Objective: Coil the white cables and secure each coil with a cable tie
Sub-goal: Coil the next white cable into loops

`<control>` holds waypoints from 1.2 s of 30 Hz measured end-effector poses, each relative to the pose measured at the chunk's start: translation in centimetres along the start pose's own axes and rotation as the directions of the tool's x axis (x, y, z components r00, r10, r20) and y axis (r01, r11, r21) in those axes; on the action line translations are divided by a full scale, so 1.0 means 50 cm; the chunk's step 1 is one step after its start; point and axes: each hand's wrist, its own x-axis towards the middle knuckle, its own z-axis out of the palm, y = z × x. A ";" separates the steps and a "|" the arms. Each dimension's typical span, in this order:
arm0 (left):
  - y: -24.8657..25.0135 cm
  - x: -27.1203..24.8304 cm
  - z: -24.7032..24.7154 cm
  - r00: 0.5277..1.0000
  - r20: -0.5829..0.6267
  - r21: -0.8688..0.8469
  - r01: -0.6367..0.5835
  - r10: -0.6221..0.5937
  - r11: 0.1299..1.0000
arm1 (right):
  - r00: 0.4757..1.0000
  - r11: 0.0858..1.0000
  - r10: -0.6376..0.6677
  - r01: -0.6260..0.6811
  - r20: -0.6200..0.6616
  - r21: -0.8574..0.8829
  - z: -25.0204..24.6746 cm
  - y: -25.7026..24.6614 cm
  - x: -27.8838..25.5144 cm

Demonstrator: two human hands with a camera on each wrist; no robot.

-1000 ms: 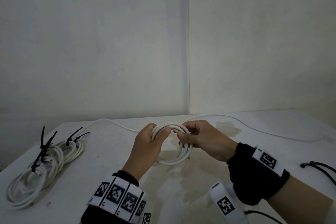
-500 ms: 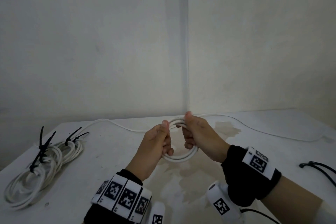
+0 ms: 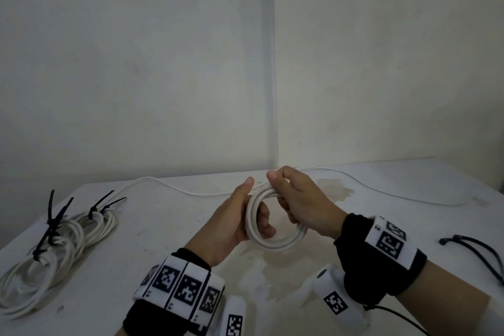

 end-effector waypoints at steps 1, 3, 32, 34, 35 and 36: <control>0.002 0.000 0.007 1.000 -0.002 0.025 -0.006 0.006 1.000 | 1.000 0.999 -0.009 0.009 0.023 -0.031 -0.001 -0.001 -0.001; 0.003 -0.002 0.027 0.998 -0.031 0.098 -0.057 0.060 0.994 | 0.999 0.999 -0.018 0.019 0.034 -0.035 -0.002 -0.002 -0.003; -0.024 0.053 0.134 0.982 -0.157 0.076 -0.090 0.101 0.993 | 0.992 0.990 0.099 -0.106 -0.079 -0.092 -0.118 0.049 -0.053; -0.026 0.057 0.142 0.984 -0.141 0.070 -0.096 0.105 0.993 | 0.990 0.991 0.107 -0.113 -0.096 -0.068 -0.120 0.054 -0.054; -0.027 0.060 0.147 0.986 -0.127 0.069 -0.097 0.105 0.993 | 0.988 0.993 0.104 -0.110 -0.115 -0.047 -0.122 0.057 -0.054; -0.028 0.063 0.150 0.989 -0.110 0.067 -0.095 0.102 0.993 | 0.986 0.994 0.102 -0.107 -0.135 -0.036 -0.123 0.059 -0.054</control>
